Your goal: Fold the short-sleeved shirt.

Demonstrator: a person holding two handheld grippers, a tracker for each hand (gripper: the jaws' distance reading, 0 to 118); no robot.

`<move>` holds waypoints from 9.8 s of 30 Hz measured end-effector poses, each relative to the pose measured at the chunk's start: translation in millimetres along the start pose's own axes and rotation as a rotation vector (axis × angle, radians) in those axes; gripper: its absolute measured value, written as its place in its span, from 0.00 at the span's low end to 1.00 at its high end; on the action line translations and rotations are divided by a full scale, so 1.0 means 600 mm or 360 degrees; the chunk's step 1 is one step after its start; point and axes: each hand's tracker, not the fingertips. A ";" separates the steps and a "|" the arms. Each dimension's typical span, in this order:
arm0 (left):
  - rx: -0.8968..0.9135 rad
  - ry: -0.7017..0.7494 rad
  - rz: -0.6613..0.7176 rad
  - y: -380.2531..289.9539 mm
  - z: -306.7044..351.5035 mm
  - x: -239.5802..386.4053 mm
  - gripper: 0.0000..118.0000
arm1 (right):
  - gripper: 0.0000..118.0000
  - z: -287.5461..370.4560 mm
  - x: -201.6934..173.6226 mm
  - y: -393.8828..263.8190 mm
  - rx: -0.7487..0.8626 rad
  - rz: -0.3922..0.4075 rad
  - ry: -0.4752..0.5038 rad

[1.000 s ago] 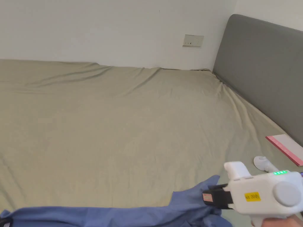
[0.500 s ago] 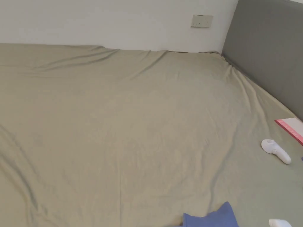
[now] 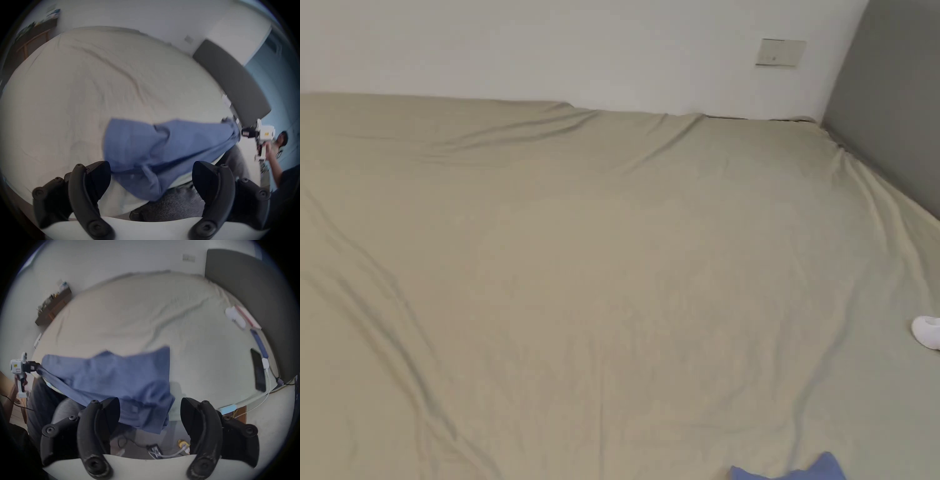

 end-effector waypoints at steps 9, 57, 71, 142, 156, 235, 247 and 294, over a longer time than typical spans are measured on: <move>-0.0139 -0.0417 0.0435 0.020 -0.071 -0.109 0.88 | 0.00 0.186 -0.115 0.072 0.0819 0.0064 -0.0091; -0.0043 0.0673 0.0367 0.225 0.208 -0.183 0.27 | 0.00 0.144 -0.307 0.102 0.0926 0.0120 0.0352; -0.0322 0.0416 0.0068 0.178 -0.083 0.055 0.27 | 0.00 0.140 -0.286 0.088 0.0880 0.0083 0.0341; -0.0004 -0.0458 0.0775 0.035 -0.078 -0.154 0.26 | 0.00 0.128 -0.264 0.066 0.0771 0.0009 0.0284; 0.0063 0.0210 0.0295 0.098 0.079 -0.122 0.26 | 0.00 0.142 -0.263 0.066 0.0833 0.0021 0.0335; -0.0077 -0.0281 0.0611 0.041 -0.062 -0.117 0.79 | 0.00 -0.290 -0.611 0.045 -0.0259 0.0293 0.0742; -0.0244 -0.0650 0.0444 0.051 -0.167 -0.103 0.68 | 0.00 -0.298 -0.591 0.040 -0.0258 0.0186 0.0819; 0.1349 0.1098 -0.0310 0.184 0.291 0.210 0.94 | 0.00 0.179 -0.452 0.262 0.1229 0.0440 0.0056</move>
